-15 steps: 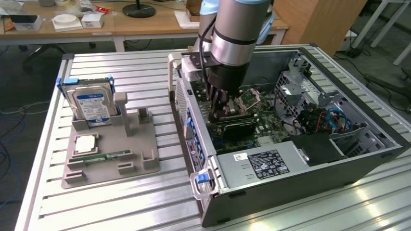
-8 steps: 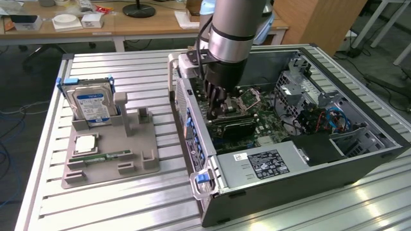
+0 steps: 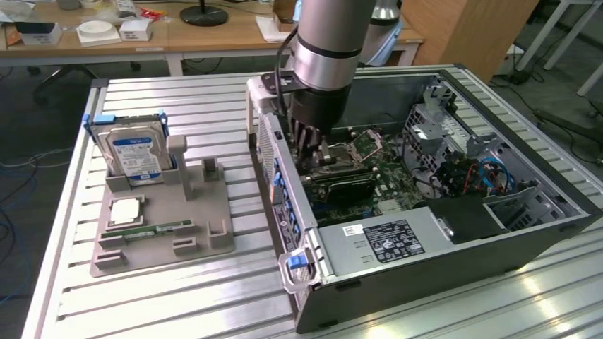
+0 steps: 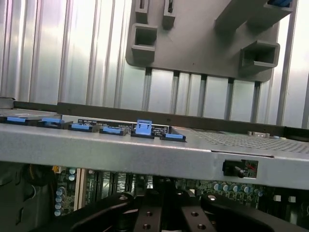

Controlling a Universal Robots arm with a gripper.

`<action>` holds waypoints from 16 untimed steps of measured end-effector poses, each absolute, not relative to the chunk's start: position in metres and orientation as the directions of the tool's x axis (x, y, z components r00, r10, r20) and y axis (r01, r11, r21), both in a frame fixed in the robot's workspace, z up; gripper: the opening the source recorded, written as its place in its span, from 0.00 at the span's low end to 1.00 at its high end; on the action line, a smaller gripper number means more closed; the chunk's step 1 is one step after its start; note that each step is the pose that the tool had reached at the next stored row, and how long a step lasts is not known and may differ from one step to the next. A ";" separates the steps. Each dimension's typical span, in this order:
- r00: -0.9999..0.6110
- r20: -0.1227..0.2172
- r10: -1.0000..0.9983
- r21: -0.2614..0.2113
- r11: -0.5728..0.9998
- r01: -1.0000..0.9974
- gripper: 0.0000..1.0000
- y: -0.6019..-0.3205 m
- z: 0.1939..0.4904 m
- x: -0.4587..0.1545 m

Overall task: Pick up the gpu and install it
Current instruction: 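Press down on the gpu until it lock into place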

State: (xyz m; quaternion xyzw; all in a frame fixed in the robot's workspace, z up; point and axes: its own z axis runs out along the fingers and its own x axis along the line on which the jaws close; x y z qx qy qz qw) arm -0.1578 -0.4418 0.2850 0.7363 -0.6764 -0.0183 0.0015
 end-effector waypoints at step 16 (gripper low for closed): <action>0.084 -0.025 -0.996 0.027 -0.085 -0.996 0.10 -0.449 0.285 -0.165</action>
